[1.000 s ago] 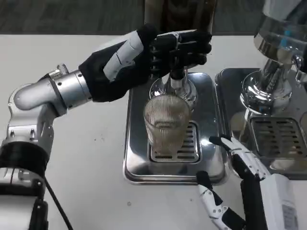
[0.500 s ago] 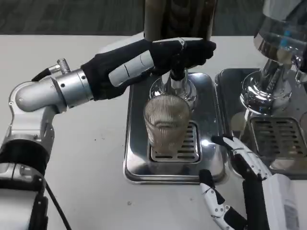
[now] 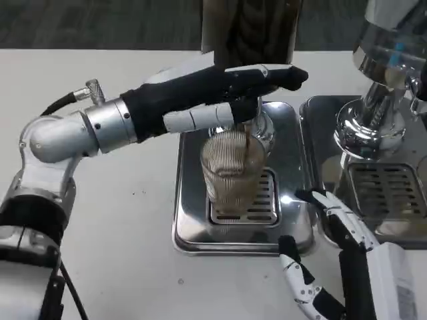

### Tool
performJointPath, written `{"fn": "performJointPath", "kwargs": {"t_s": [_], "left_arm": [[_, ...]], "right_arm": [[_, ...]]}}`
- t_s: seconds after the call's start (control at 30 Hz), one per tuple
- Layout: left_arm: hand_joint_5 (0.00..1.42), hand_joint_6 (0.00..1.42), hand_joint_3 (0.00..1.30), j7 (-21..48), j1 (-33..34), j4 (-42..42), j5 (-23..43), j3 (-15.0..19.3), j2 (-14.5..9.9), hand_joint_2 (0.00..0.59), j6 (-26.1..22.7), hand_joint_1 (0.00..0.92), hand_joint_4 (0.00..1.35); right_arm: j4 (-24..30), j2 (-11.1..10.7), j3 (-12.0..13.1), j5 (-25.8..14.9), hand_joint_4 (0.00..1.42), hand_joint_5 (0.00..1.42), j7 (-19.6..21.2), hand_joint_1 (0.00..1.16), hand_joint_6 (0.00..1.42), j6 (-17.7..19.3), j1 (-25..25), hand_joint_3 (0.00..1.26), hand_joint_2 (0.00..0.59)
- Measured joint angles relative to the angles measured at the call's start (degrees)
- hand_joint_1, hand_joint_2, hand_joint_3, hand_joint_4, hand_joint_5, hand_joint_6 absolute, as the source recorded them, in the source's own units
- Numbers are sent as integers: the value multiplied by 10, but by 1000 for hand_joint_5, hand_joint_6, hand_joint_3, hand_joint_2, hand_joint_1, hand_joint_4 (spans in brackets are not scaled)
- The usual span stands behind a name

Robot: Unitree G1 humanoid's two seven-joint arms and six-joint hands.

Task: Grasp the cup under the faucet to collect the drink, then remove the cup.

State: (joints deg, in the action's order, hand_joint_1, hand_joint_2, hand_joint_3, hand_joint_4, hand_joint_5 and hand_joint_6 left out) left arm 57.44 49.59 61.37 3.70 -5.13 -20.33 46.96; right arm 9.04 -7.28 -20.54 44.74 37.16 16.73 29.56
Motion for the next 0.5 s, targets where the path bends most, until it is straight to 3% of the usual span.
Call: {"fn": "performJointPath", "kwargs": {"t_s": [0.17, 0.3, 0.5], "left_arm": [[0, 0, 108, -32, -5, 1, -21, -12, -3, 70, 35, 0, 0], [0, 0, 107, -52, -8, 2, -28, -25, -8, 70, 53, 0, 0], [0, 0, 107, -68, -9, 3, -39, -31, -12, 70, 64, 0, 0]], "right_arm": [[0, 0, 0, 0, 211, 227, -1, 429, 259, 0, 3, 299, 395], [1, -2, 0, -5, 158, 214, -3, 504, 251, 3, 4, 174, 288], [-5, -17, 15, -90, 57, 127, -55, 576, 190, 46, -15, 68, 234]]}}
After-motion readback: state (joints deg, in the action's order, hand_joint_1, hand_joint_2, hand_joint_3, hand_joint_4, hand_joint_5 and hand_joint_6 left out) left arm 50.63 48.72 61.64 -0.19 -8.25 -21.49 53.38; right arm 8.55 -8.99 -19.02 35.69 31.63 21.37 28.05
